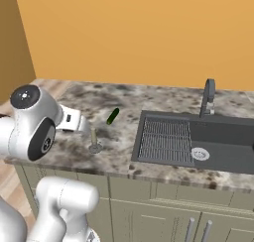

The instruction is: Pick the candle and candle from the dining table and place them in the open cabinet. Close the cabinet after placing the objects.

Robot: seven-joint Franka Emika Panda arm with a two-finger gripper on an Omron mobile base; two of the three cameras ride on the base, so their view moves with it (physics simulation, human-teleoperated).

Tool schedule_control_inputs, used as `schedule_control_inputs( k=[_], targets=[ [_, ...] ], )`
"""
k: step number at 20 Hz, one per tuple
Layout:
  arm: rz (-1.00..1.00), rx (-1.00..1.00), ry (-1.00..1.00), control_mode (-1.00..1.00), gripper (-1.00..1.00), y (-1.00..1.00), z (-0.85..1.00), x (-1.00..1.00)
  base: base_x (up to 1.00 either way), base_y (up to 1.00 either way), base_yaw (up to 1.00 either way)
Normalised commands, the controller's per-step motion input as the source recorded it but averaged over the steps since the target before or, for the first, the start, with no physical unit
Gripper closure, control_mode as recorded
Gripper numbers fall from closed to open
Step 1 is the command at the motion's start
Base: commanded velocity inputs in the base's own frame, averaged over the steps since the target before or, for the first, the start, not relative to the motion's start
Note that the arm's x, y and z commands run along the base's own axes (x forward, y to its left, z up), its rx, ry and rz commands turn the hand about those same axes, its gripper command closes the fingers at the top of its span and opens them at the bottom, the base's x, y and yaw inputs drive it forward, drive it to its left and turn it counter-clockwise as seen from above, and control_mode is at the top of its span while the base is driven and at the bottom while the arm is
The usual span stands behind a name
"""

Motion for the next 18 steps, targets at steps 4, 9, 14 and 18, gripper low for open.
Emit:
schedule_control_inputs(
  k=[4, 9, 14, 18],
  targets=[
    [0.0, 0.0, 0.0, -1.0, -1.0, 0.01, -0.28, 0.34, 0.0, 0.0, 0.0],
    [0.0, 0.0, 0.0, -1.0, -1.0, 0.0, -0.34, 0.31, 0.0, 0.0, 0.0],
    [0.0, 0.0, 0.0, -1.0, -1.0, 0.01, -0.24, 0.27, 0.0, 0.0, 0.0],
    [0.0, 0.0, 0.0, -1.0, -1.0, 0.03, -0.23, 0.22, 0.0, 0.0, 0.0]
  ],
)
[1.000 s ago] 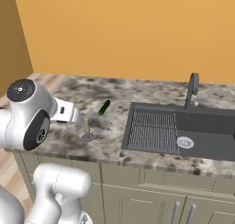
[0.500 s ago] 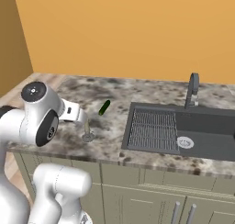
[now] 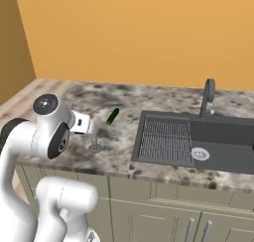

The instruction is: Pick the candle and candle from the dining table and place them in the open cabinet. Close the cabinet after placing the objects.

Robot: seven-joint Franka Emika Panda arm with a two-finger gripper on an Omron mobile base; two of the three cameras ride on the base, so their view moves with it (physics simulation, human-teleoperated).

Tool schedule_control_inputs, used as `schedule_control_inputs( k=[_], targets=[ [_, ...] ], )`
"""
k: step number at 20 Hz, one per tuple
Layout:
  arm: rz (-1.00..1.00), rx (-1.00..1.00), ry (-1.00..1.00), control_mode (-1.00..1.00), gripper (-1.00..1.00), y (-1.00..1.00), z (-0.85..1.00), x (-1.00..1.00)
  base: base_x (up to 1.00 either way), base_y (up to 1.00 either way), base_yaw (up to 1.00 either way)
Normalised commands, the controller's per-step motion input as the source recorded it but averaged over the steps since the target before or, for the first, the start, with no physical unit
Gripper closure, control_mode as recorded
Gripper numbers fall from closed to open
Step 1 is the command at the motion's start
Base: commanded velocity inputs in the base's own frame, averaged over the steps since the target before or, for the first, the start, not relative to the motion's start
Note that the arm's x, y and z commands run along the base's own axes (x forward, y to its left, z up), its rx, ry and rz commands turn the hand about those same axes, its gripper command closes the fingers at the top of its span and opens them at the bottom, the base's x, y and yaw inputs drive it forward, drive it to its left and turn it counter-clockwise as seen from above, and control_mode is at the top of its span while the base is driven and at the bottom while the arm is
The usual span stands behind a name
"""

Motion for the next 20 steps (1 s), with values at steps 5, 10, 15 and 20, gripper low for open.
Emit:
schedule_control_inputs(
  k=[5, 10, 15, 20],
  targets=[
    [0.0, 0.0, 0.0, -1.0, -1.0, 0.01, -0.24, 0.21, 0.0, 0.0, 0.0],
    [0.0, 0.0, 0.01, -1.0, -1.0, 0.11, -0.23, 0.2, 0.0, 0.0, 0.0],
    [0.0, 0.0, 0.0, -1.0, -1.0, 0.1, -0.13, 0.19, 0.0, 0.0, 0.0],
    [0.0, 0.0, 0.0, -1.0, -1.0, 0.0, -0.11, 0.31, 0.0, 0.0, 0.0]
  ],
)
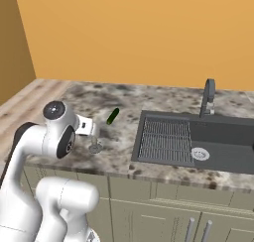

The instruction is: Pick the candle and candle from the dining table and place them in the open cabinet. Close the cabinet after placing the objects.

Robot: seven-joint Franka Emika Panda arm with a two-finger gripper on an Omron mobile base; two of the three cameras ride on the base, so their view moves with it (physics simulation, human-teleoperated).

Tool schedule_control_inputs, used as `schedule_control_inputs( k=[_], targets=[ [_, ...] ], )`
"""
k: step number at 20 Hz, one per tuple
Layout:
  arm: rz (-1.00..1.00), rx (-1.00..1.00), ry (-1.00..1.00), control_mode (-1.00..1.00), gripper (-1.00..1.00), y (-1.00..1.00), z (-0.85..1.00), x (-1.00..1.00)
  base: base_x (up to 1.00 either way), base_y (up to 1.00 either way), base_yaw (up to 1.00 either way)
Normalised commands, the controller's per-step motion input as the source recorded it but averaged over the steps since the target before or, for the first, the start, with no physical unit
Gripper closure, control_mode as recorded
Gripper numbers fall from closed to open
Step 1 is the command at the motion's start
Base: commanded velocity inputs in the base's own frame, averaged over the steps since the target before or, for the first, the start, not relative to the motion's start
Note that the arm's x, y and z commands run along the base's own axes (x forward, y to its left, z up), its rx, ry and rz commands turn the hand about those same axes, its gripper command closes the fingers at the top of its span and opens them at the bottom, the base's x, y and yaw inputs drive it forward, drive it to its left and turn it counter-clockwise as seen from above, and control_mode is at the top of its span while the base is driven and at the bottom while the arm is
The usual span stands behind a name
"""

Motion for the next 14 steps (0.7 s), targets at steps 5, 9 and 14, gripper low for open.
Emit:
schedule_control_inputs(
  k=[5, 9, 14],
  targets=[
    [0.0, 0.0, 0.0, -1.0, -1.0, 0.0, -0.16, 0.41, 0.0, 0.0, 0.0],
    [0.0, 0.0, 0.01, -1.0, -1.0, 0.04, -0.26, 0.3, 0.0, 0.0, 0.0],
    [0.0, 0.0, 0.04, -1.0, -1.0, 0.13, -0.33, 0.24, 0.0, 0.0, 0.0]
  ],
)
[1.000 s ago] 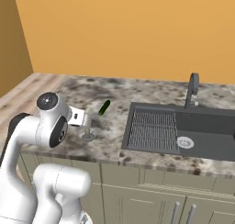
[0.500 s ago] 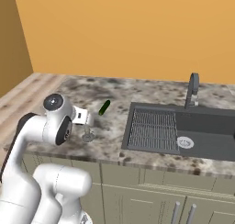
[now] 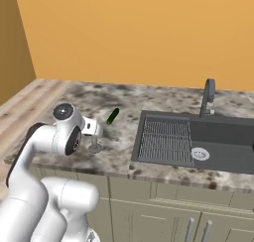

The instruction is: Pick the candle and candle from the dining table and place them in the open cabinet. Close the cabinet after placing the objects.

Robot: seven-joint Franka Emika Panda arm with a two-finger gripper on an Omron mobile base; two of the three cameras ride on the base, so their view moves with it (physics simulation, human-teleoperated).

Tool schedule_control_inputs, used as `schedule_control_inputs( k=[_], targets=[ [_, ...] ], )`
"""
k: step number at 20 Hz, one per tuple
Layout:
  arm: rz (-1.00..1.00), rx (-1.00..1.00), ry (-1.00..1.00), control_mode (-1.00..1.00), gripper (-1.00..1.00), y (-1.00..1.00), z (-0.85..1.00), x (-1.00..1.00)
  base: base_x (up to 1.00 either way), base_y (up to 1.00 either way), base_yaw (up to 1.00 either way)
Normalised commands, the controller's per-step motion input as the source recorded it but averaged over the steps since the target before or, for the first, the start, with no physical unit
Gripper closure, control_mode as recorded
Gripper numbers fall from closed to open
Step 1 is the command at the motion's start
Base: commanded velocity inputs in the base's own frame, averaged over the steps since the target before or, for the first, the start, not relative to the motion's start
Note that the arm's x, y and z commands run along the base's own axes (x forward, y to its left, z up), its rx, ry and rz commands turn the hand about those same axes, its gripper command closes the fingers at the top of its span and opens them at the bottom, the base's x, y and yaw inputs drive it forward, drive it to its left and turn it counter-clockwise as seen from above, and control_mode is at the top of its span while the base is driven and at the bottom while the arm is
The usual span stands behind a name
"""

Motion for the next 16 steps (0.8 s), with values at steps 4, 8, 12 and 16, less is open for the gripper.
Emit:
schedule_control_inputs(
  k=[4, 8, 12, 16],
  targets=[
    [0.0, 0.0, 0.03, -1.0, -1.0, 0.09, -0.26, 0.31, 0.0, 0.0, 0.0],
    [0.0, 0.0, 0.0, -1.0, -1.0, 0.0, -0.13, 0.31, 0.0, 0.0, 0.0],
    [0.0, 0.0, 0.0, -1.0, -1.0, 0.0, -0.08, 0.31, 0.0, 0.0, 0.0],
    [0.0, 0.0, 0.0, -1.0, -1.0, 0.0, -0.13, 0.34, 0.0, 0.0, 0.0]
  ],
)
